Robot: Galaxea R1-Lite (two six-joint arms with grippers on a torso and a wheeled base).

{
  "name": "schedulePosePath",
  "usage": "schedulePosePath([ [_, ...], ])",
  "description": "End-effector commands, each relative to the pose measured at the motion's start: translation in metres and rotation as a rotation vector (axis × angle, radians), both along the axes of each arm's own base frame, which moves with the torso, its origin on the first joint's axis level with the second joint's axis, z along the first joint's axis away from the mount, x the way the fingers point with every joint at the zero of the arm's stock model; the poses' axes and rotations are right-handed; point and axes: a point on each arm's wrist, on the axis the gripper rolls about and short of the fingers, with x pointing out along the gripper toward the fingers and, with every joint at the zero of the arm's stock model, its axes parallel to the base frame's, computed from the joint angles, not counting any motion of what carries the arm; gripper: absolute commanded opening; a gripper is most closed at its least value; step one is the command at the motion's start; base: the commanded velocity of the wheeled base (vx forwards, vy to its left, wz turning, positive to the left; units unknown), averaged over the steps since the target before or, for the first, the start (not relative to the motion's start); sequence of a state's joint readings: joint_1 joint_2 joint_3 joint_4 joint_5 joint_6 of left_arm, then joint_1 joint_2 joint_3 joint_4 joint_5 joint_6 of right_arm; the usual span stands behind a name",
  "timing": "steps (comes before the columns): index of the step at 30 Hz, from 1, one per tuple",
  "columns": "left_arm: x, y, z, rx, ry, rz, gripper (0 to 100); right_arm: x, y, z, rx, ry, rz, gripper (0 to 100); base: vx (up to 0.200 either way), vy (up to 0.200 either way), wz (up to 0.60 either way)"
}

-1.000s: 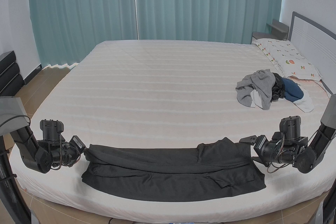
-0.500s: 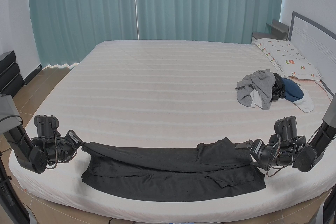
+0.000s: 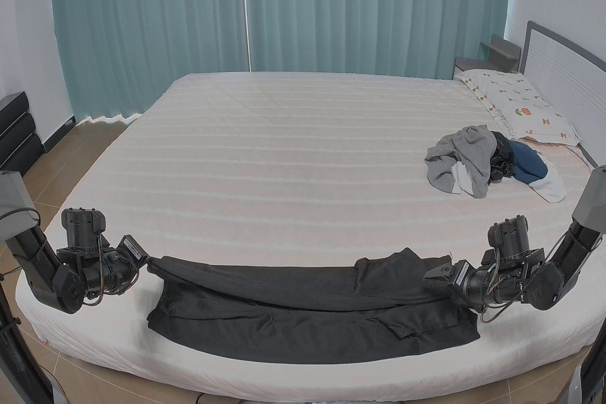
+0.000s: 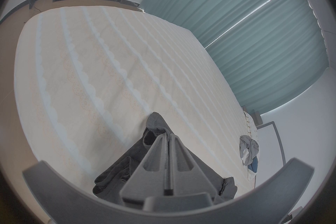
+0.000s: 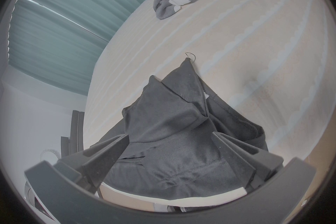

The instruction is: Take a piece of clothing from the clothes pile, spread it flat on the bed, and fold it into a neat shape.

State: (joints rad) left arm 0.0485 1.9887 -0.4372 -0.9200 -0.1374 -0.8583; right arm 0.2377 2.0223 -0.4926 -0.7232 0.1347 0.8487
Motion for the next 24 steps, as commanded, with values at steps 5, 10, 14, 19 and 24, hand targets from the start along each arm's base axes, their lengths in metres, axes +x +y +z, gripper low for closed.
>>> schedulePosePath([
  [5, 0.0, 0.0, -0.001, -0.002, 0.004, -0.001, 0, 0.011, 0.0, -0.014, -0.007, 0.029, -0.011, 100, 0.0, 0.0, 0.0],
  [10, 0.0, 0.0, -0.001, -0.002, 0.004, -0.001, 0, 0.016, 0.001, -0.015, -0.002, 0.022, -0.012, 0, 0.0, 0.0, 0.0],
  [14, 0.0, 0.0, -0.001, -0.002, 0.004, -0.001, 0, 0.016, 0.001, -0.015, -0.003, 0.021, -0.013, 0, 0.0, 0.0, 0.0],
  [19, 0.002, 0.0, 0.0, 0.003, -0.006, -0.004, 0, 0.017, 0.001, -0.015, -0.016, 0.02, -0.017, 0, 0.0, 0.0, 0.0],
  [24, 0.01, 0.0, 0.006, 0.007, -0.039, -0.008, 0, 0.028, -0.003, -0.002, -0.002, -0.045, -0.038, 0, 0.0, 0.0, 0.0],
])
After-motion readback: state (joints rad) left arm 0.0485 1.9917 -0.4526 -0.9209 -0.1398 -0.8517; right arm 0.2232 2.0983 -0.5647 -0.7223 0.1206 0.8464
